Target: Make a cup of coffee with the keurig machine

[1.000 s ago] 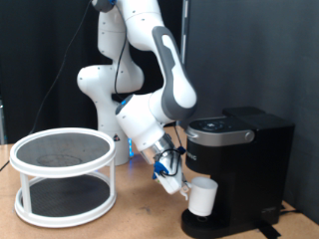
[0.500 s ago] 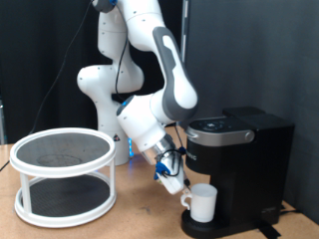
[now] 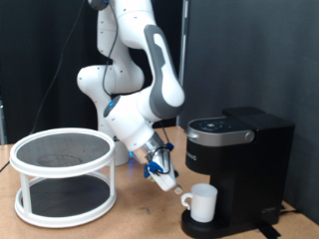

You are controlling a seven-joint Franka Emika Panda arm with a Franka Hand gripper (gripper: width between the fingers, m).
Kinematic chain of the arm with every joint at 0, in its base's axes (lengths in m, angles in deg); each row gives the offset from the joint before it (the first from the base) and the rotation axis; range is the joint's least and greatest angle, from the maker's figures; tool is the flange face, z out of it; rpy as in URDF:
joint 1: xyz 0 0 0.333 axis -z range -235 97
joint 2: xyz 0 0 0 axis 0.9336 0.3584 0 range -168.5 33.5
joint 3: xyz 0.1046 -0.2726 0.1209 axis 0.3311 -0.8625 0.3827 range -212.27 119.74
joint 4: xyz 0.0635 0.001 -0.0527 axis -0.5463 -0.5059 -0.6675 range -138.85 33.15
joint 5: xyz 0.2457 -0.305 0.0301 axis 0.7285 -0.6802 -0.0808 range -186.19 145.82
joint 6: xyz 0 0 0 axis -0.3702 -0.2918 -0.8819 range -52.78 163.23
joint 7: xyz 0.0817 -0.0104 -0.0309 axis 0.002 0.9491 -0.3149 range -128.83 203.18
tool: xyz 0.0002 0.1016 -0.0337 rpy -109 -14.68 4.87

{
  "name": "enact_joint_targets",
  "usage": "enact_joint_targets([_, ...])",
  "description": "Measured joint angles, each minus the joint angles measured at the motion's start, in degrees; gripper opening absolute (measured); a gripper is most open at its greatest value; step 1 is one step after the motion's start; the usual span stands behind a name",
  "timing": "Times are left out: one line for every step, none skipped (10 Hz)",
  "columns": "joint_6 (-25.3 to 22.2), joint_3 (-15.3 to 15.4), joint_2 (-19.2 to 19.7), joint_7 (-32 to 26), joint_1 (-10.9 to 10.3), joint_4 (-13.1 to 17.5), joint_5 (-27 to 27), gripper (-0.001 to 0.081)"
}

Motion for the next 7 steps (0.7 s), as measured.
enact_joint_targets([-2.53,-0.92,-1.46,-0.51,1.06,-1.21,-1.96,0.0728])
enact_joint_targets([-4.64,-1.85,-2.99,-0.51,2.05,-2.34,-4.15,0.0728])
enact_joint_targets([-6.35,-2.34,-4.84,-0.52,2.81,-3.56,-5.31,0.0734])
enact_joint_targets([-6.08,-2.27,-4.70,-0.51,2.81,-3.54,-5.29,0.0734])
enact_joint_targets([-7.47,-2.26,-4.88,-0.51,2.82,-4.00,-6.25,0.0735])
enact_joint_targets([-10.68,-2.41,-5.85,-0.49,2.91,-5.04,-7.53,0.0735])
enact_joint_targets([-14.66,-2.70,-7.43,-0.49,3.27,-6.15,-8.97,0.0734])
